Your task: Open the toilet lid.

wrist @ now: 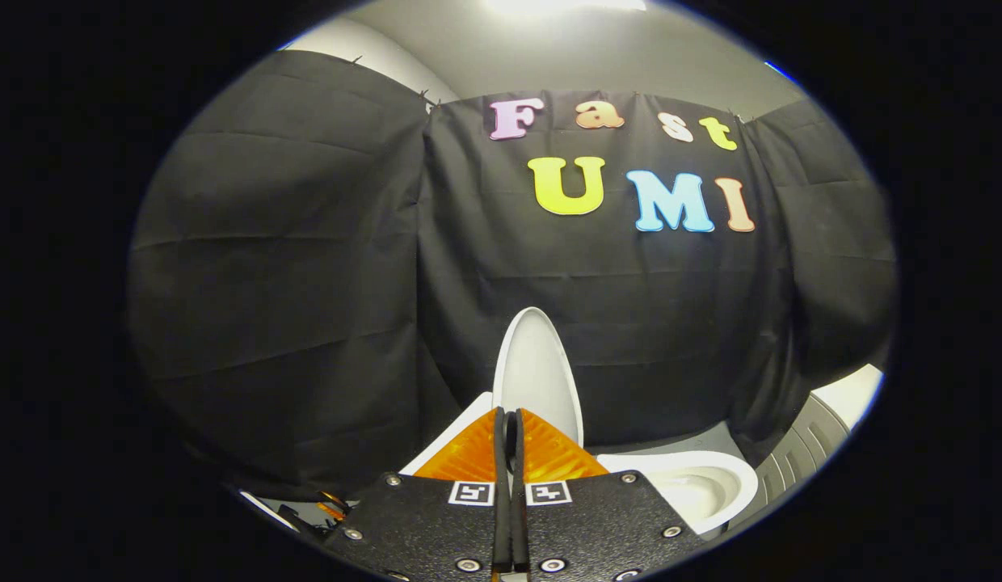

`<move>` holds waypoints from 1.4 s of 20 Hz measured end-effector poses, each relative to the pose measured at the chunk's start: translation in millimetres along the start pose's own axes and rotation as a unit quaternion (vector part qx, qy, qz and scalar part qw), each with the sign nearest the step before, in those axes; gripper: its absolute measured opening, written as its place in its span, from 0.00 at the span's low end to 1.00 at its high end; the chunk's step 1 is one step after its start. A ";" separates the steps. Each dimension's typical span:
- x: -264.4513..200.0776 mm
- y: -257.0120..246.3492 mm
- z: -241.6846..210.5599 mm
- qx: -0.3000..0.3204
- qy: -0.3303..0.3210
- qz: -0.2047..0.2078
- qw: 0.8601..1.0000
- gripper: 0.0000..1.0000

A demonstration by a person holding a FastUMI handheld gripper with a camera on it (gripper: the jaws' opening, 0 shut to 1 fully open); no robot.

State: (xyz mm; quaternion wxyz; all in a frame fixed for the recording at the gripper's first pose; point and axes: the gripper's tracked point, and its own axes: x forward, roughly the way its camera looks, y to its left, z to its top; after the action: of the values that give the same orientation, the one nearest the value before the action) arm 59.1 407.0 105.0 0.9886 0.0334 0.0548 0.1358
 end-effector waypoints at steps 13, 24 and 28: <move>2.2 26.8 -4.1 0.012 0.001 0.031 0.999 0.00; -38.9 -36.3 20.6 0.036 -0.030 0.028 0.999 0.97; -56.2 -57.5 36.1 0.025 -0.044 0.023 0.998 0.96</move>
State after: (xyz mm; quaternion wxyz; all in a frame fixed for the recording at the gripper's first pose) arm 24.8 334.6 141.8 0.9856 0.0651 0.0142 0.1554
